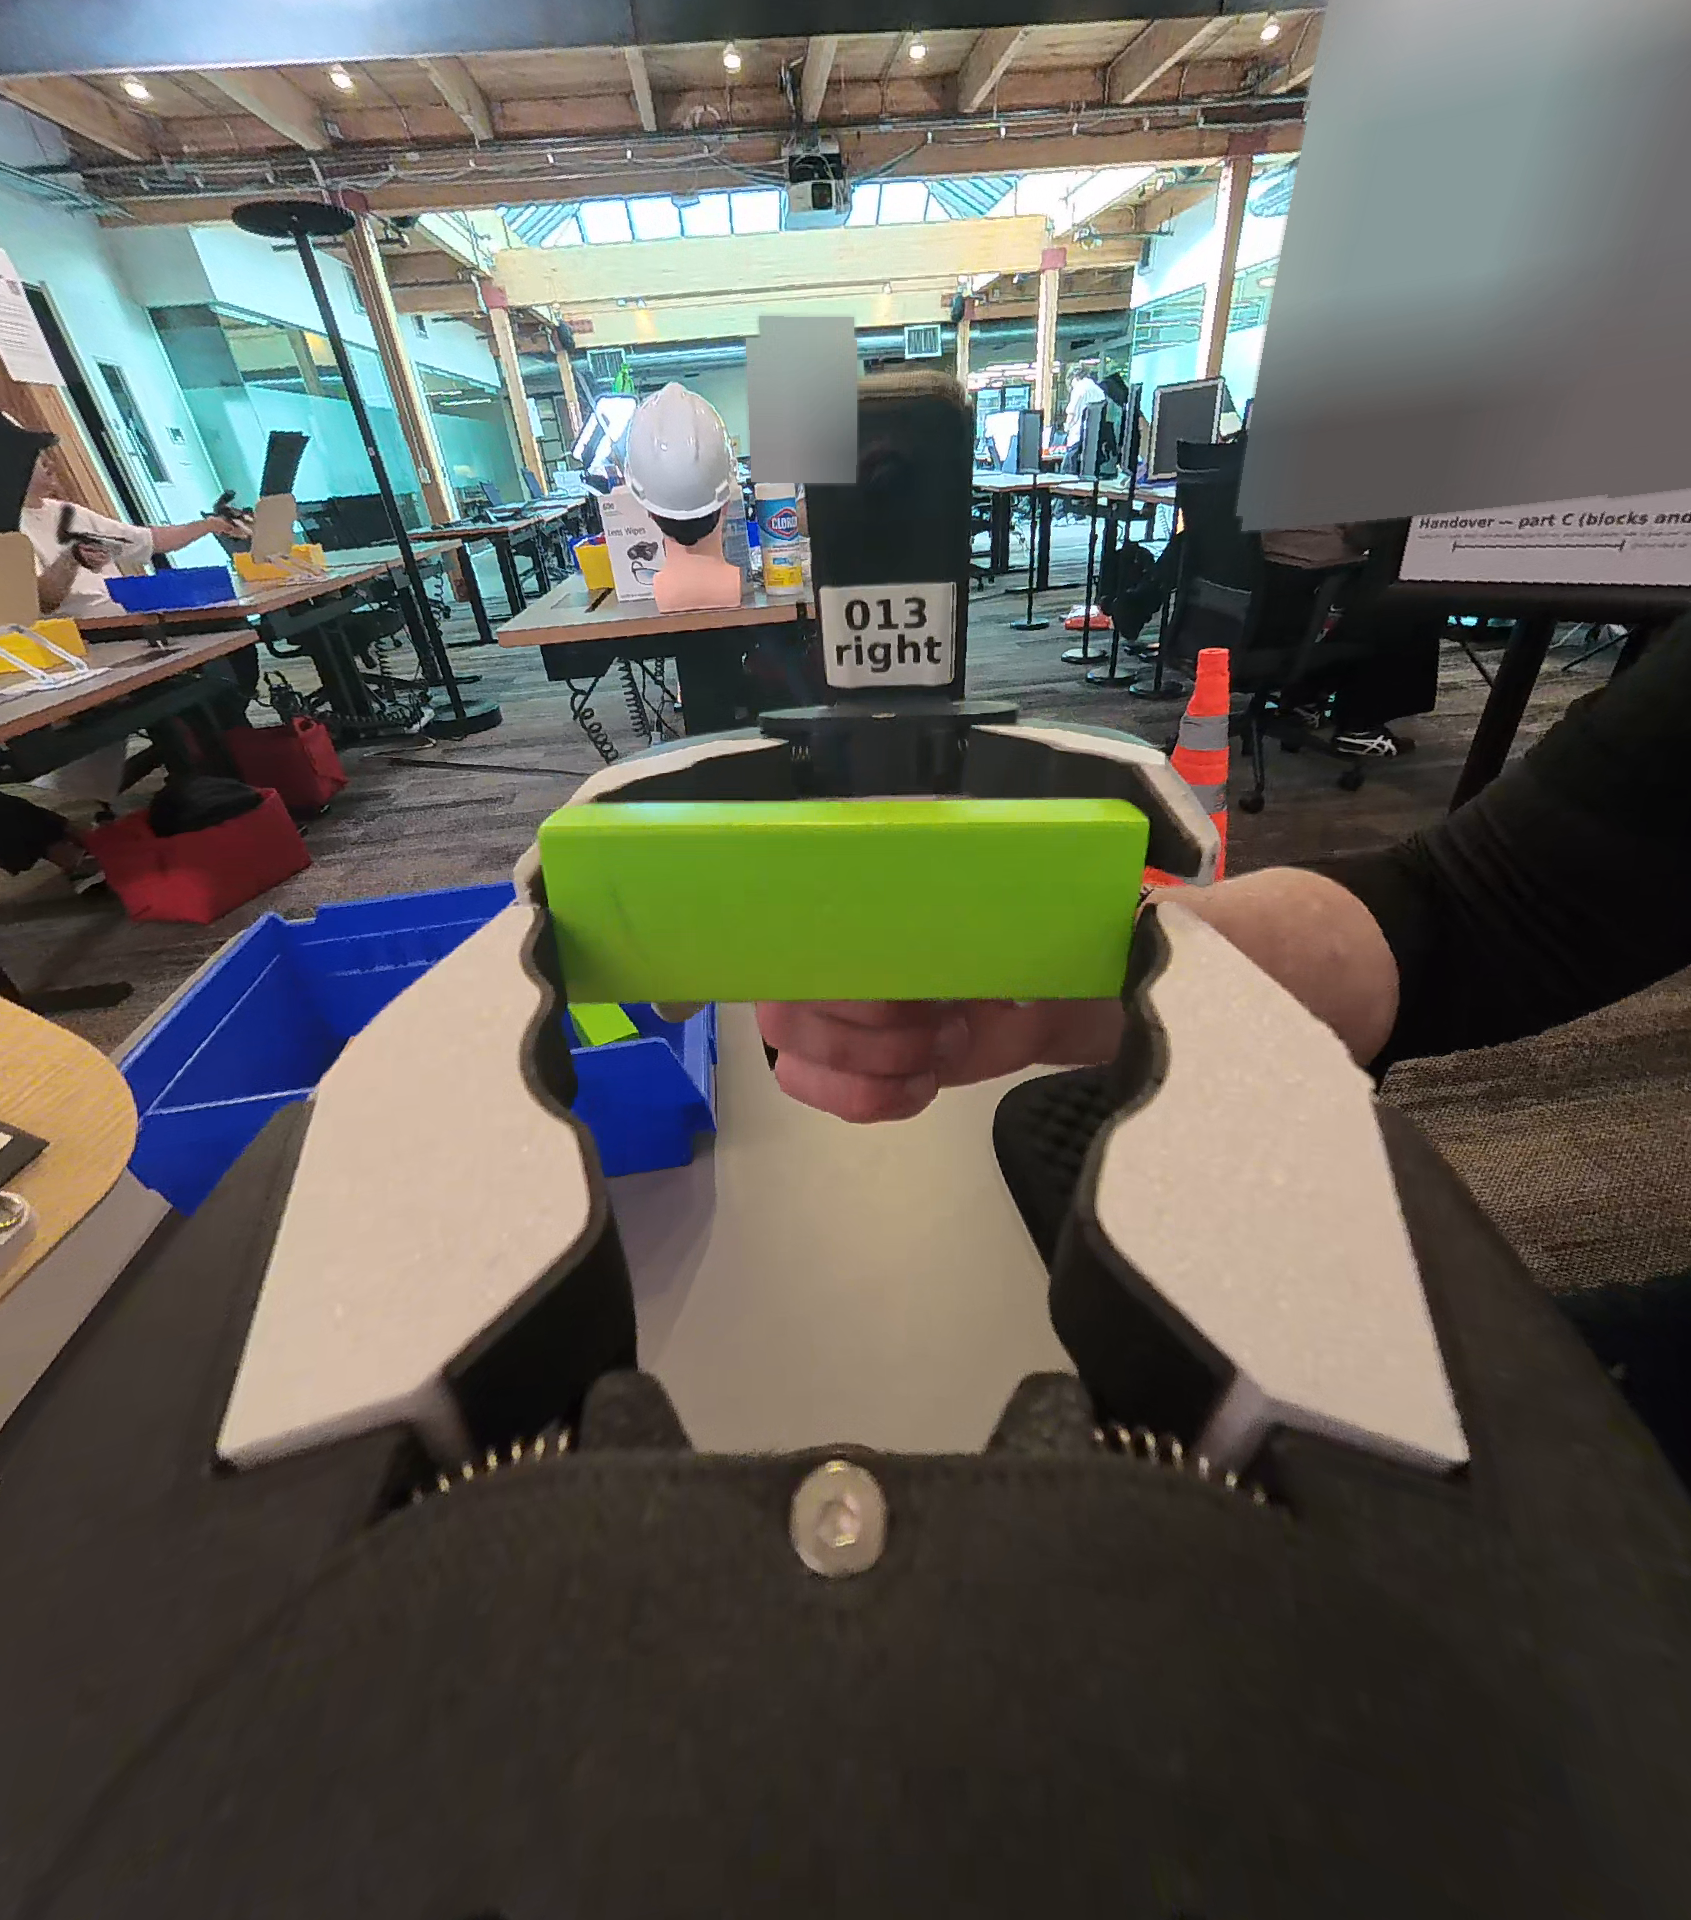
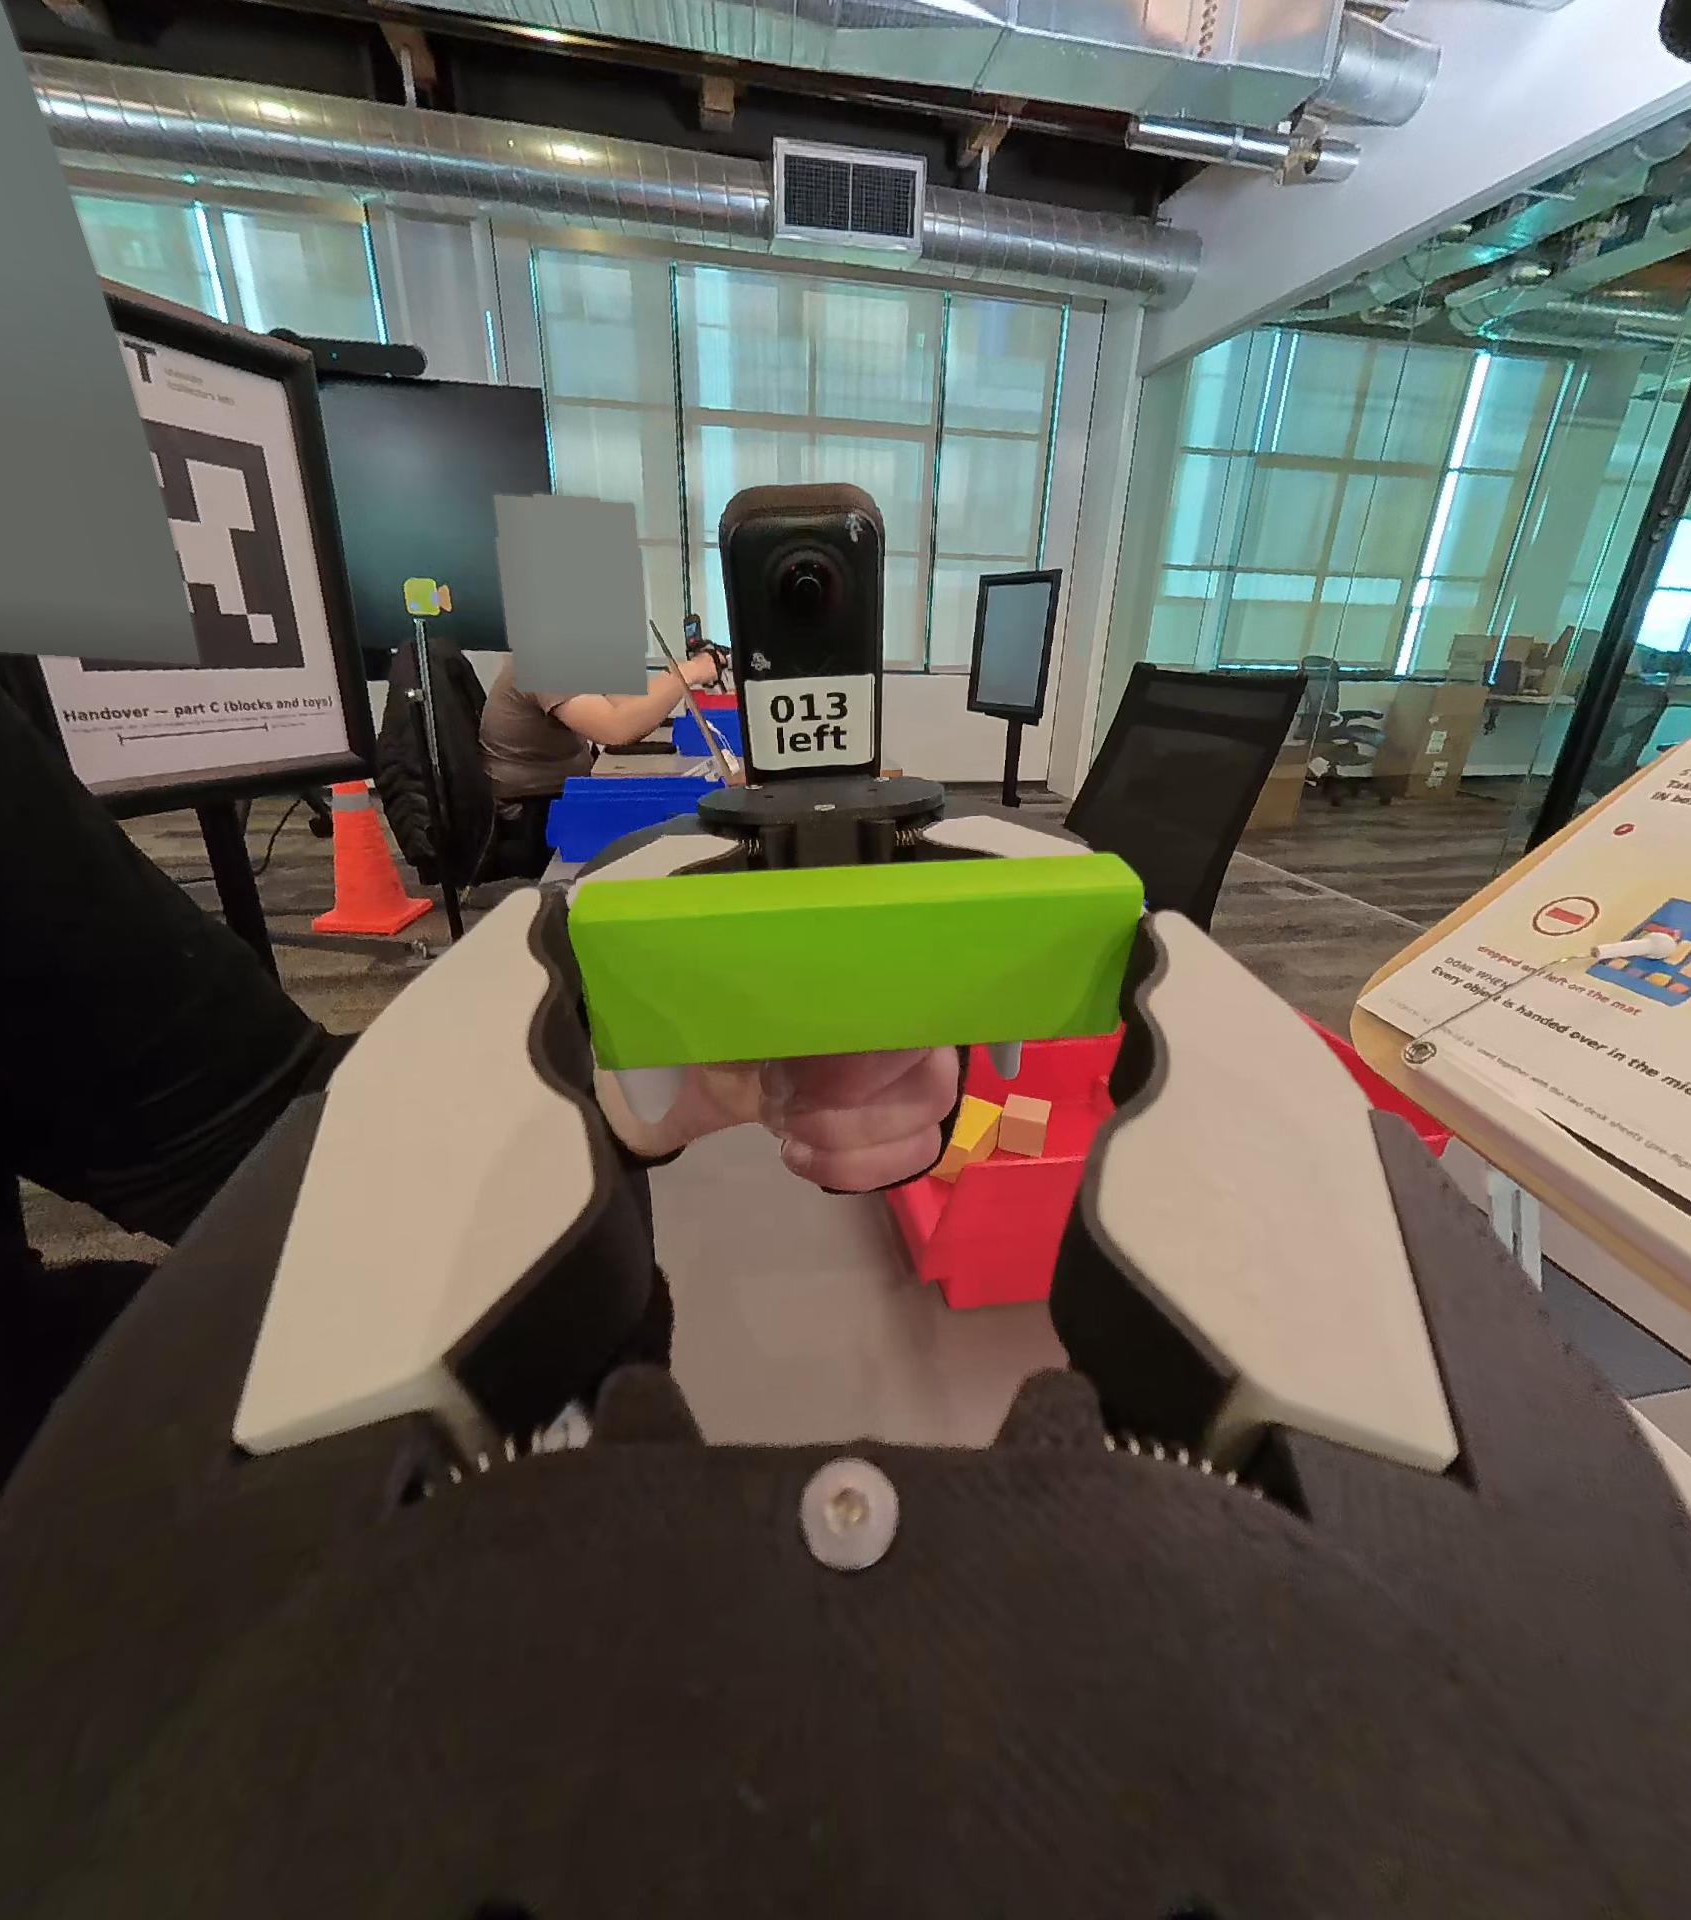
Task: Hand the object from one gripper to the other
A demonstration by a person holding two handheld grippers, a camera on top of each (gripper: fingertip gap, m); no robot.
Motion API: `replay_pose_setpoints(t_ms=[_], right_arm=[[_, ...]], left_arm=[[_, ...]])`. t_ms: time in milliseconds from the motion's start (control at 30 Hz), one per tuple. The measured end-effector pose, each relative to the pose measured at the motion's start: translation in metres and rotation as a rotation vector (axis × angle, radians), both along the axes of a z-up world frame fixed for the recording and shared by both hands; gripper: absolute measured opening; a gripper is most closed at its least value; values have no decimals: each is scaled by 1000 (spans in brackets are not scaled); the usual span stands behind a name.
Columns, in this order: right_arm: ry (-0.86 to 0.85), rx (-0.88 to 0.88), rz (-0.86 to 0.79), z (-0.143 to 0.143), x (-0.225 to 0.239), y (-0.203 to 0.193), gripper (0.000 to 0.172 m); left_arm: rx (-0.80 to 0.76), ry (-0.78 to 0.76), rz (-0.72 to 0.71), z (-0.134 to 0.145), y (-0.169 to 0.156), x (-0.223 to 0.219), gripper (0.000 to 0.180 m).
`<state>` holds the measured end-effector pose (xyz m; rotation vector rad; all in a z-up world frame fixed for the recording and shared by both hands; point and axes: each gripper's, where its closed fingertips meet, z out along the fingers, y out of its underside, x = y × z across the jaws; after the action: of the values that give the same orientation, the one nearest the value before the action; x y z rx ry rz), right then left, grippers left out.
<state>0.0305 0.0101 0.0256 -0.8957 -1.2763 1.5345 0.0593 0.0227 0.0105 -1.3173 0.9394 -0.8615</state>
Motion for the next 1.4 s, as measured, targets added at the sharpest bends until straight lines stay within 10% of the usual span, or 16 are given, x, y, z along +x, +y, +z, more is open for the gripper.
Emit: replay_pose_setpoints(t_ms=[267,433,767,1067,1400], right_arm=[[43,-22,-18,12,13,10,98],[-137,135,-271,9,58,86,98],[-966,436,-588,-99,144,293,98],[-1381,489,-366,-221,134,353,98],[-1630,573,-115,-287,139,376,99]], left_arm=[[2,-53,21,14,2,-5,101],[8,-34,120,12,7,-35,88],[-73,52,333,-50,37,-98,82],[-133,111,381,-86,44,-120,82],[-142,182,448,-90,44,-165,81]])
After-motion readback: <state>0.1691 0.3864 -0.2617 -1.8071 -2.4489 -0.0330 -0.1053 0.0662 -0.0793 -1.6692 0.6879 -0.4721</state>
